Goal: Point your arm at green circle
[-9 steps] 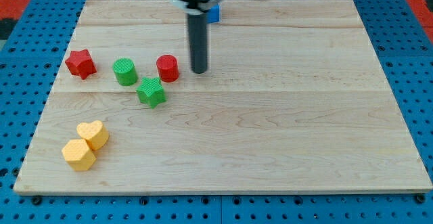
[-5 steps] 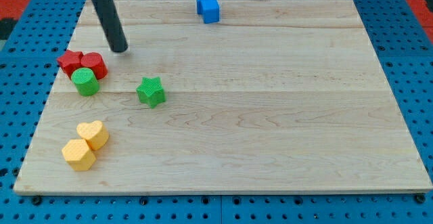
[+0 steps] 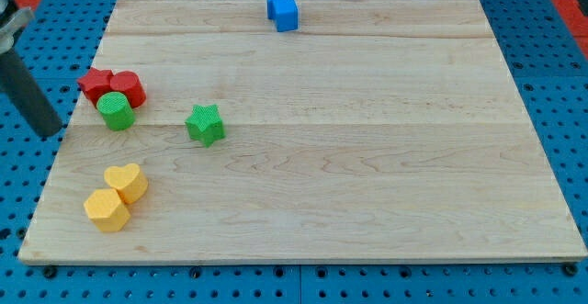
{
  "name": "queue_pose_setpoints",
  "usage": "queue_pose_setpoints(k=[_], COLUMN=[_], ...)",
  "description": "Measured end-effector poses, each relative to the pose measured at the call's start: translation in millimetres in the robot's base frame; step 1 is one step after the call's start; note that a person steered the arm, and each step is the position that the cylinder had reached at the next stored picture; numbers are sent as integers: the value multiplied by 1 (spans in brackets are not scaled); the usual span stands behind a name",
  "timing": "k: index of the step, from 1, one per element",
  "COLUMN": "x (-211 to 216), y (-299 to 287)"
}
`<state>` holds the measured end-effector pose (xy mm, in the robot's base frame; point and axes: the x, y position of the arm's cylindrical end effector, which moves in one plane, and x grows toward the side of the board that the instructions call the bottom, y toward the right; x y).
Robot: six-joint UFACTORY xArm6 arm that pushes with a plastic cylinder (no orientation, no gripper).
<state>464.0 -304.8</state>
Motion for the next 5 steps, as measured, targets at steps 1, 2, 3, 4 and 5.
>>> queue_pose_setpoints(k=[1, 2, 3, 4, 5], x=[1, 0, -4, -5, -5], y=[0, 0, 0, 0, 2])
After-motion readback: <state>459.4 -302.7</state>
